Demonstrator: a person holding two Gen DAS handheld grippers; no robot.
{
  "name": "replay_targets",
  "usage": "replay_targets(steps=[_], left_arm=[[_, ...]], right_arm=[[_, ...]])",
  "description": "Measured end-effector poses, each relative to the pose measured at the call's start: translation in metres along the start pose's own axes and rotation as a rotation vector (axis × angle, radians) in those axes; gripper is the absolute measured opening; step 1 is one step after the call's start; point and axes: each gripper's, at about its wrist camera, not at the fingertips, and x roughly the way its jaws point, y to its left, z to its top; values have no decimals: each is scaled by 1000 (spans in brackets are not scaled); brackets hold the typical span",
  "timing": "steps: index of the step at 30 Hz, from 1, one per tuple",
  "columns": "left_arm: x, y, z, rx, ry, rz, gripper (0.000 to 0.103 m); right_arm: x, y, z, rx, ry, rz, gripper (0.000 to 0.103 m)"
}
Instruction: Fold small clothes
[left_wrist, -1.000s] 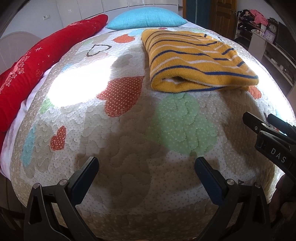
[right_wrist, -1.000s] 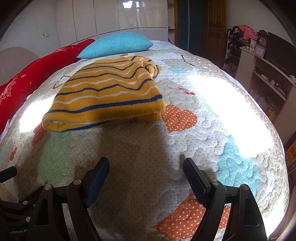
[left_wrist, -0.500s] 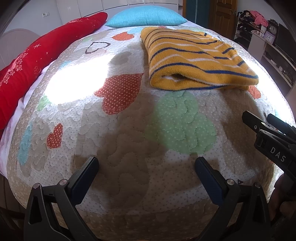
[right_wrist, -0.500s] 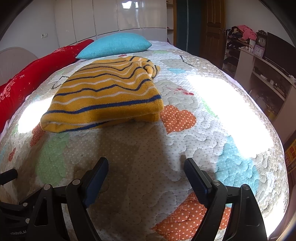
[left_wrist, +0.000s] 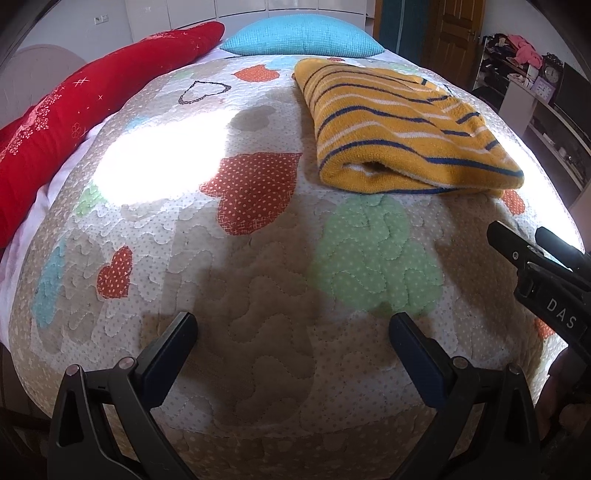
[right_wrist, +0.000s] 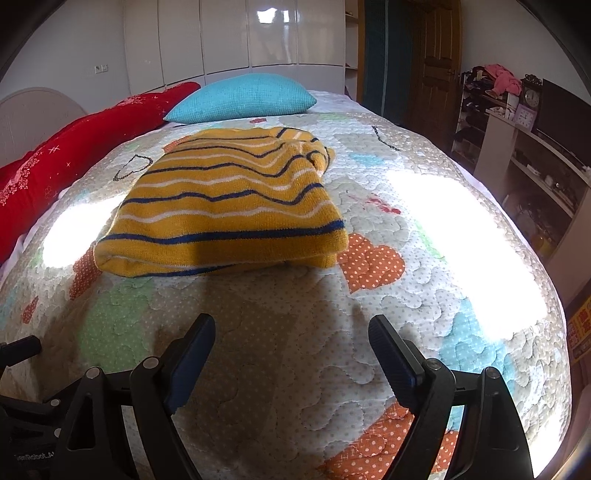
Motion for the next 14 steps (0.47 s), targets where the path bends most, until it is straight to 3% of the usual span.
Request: replay_targets(steps=[14], left_arm=[[-1,19,6,-42,-20,24,103]], right_arm=[[7,13,4,-26,10,16,89]])
